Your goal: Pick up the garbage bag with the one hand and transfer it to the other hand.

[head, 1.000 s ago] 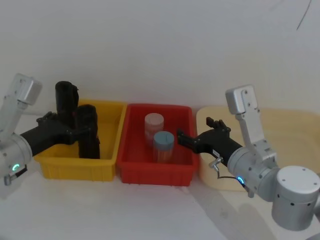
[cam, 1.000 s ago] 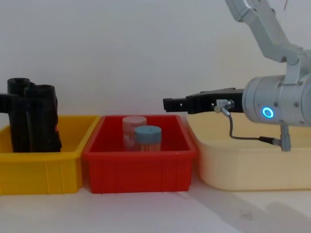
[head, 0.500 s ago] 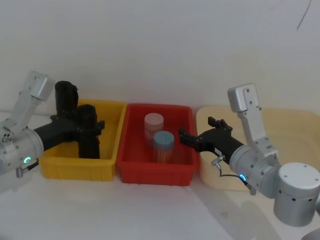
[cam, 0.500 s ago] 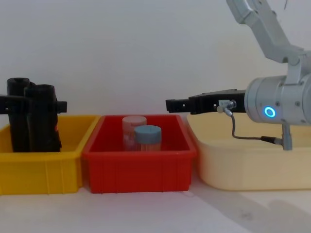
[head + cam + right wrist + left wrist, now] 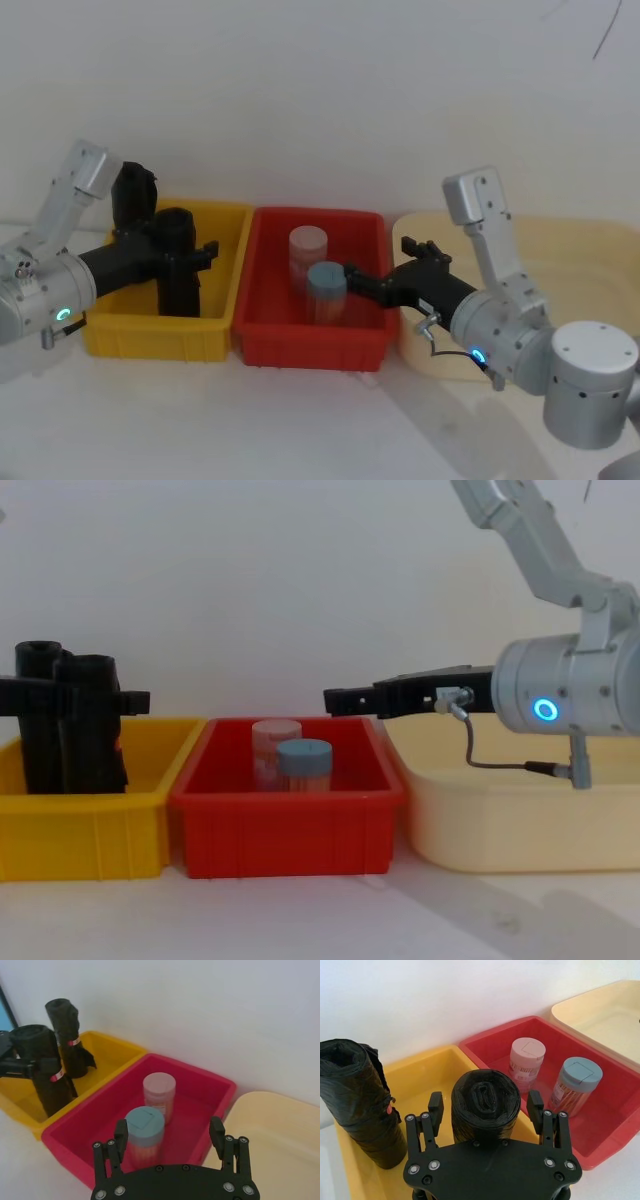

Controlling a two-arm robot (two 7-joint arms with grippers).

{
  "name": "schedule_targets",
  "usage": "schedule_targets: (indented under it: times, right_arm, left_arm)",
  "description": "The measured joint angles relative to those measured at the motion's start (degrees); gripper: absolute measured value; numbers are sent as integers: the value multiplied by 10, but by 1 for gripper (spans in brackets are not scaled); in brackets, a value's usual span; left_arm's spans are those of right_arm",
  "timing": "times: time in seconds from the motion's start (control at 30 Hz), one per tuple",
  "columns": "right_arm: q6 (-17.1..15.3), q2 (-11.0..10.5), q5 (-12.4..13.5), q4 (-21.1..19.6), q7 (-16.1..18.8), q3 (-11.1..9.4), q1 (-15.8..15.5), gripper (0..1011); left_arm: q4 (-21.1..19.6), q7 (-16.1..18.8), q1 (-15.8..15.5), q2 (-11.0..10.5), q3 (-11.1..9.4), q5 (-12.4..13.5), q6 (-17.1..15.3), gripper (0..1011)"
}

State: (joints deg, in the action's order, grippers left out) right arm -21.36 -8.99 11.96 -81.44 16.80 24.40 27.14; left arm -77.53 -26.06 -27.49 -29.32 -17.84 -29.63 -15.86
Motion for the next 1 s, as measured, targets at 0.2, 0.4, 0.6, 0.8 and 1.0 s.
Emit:
schedule_targets:
  times: [0.2,0.4,0.6,0.8,1.0]
  right_arm:
    - [-8,4,0,5,10,14,8,1001]
    - [-11,10,-5,15,15,27,18,1001]
    - [-10,19,-16,37,18,42,33,1001]
    - [-6,28,-24,59,20,49,46,1001]
    - [1,39,-33,93,21,56,63,1001]
  left_arm:
    - [5,-3,-5,1,-3,0,1,1001]
    - [8,-5,-7,1,-5,1,1,1001]
    - [10,-6,-9,2,-6,1,2,1002]
    - [11,-7,-10,2,-7,1,2,1002]
    - [12,-7,-11,2,-7,1,2,1002]
